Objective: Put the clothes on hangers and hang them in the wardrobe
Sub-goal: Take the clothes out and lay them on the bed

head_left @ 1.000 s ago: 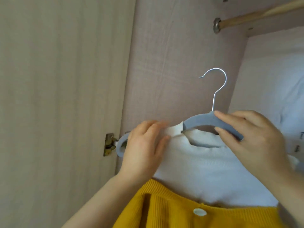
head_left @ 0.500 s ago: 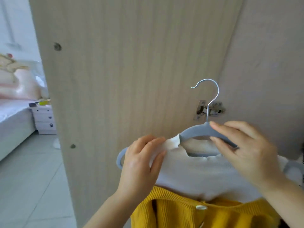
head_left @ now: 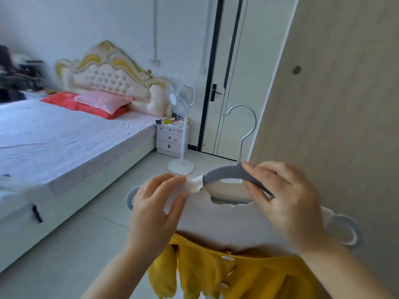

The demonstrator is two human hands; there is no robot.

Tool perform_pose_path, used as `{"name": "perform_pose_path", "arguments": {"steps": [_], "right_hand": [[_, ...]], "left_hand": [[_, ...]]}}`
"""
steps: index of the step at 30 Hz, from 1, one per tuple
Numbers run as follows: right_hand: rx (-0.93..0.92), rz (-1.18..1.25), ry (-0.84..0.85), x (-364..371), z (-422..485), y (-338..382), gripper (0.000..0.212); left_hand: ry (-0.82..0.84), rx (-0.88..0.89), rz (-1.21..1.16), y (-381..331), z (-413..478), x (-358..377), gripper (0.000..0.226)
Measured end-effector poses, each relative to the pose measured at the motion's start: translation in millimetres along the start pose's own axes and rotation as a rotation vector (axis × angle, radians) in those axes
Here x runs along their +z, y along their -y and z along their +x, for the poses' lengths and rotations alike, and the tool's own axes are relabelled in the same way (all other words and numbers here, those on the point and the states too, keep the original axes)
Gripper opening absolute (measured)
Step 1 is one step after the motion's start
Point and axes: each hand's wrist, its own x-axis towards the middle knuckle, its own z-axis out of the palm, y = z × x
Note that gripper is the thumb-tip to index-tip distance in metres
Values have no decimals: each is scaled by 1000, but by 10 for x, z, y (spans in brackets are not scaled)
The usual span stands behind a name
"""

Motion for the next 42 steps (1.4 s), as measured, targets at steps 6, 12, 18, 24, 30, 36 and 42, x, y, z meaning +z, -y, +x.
{"name": "perform_pose_path", "arguments": {"steps": [6, 12, 18, 24, 30, 36, 42], "right_hand": [[-34, 205, -25, 948, 290, 795, 25], [-71, 417, -15, 1866, 481, 1477, 28], [-132, 687, 78, 2774, 630, 2029, 30], [-139, 851, 143, 3547, 843, 2558, 31], [-147, 946, 188, 4240, 1073, 3046, 30], [-176, 955, 198, 5129, 1354, 3647, 29], [-189, 961, 224, 6006, 1773, 4232, 28]], "left_hand": [[-108, -75, 177, 736, -46, -858, 31], [-169, -223, 344, 1326, -176, -1461, 25], [-224, -373, 520, 1873, -287, -1824, 27], [-306, -490, 633, 2322, -275, -2096, 28], [-361, -556, 690, 2869, -168, -2331, 33], [-412, -590, 691, 3773, -1, -2699, 34], [-405, -640, 658, 4729, 344, -3187, 34]]}}
